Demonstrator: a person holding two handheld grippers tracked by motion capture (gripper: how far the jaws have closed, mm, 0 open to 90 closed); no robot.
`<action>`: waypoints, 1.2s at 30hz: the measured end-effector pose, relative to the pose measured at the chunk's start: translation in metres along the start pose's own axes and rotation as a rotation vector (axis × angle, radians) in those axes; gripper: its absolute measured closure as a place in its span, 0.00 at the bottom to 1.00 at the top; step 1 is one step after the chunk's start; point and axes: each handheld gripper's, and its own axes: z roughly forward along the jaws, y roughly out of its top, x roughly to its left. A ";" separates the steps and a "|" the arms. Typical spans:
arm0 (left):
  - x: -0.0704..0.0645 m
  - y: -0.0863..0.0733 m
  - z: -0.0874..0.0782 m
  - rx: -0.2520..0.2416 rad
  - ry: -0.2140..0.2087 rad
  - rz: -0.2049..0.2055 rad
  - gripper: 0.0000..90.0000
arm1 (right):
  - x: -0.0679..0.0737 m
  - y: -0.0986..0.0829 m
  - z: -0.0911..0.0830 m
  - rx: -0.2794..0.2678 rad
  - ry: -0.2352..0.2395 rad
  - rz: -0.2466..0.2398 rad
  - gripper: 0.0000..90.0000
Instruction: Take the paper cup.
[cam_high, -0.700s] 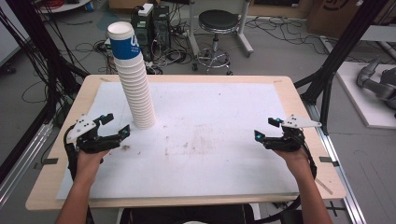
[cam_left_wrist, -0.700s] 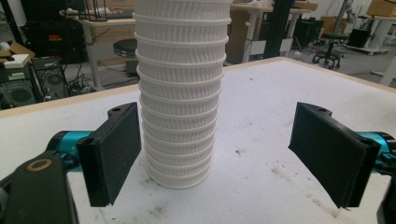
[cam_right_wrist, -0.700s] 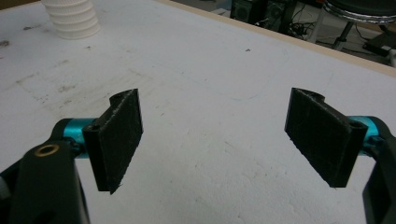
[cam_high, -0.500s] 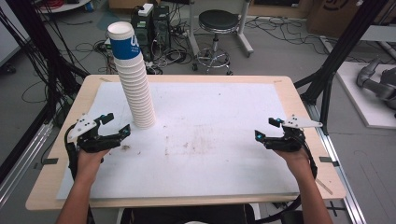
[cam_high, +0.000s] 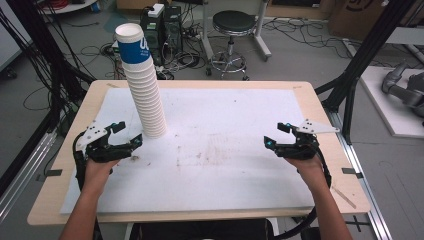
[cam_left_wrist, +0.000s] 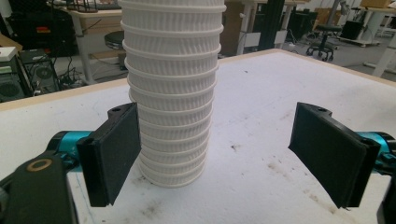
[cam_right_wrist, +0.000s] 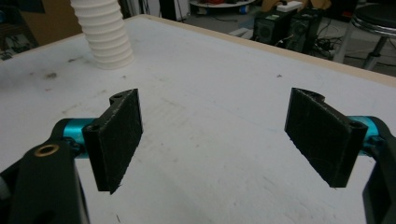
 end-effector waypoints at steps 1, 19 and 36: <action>0.000 0.000 -0.001 0.001 0.002 -0.002 0.18 | 0.002 0.003 0.003 -0.007 0.004 0.000 0.22; 0.007 -0.003 -0.008 0.019 -0.006 -0.048 0.18 | 0.035 0.096 0.088 -0.012 0.218 -0.117 0.22; 0.010 -0.005 -0.011 0.023 -0.008 -0.055 0.18 | 0.078 0.165 0.182 -0.042 0.378 -0.164 0.22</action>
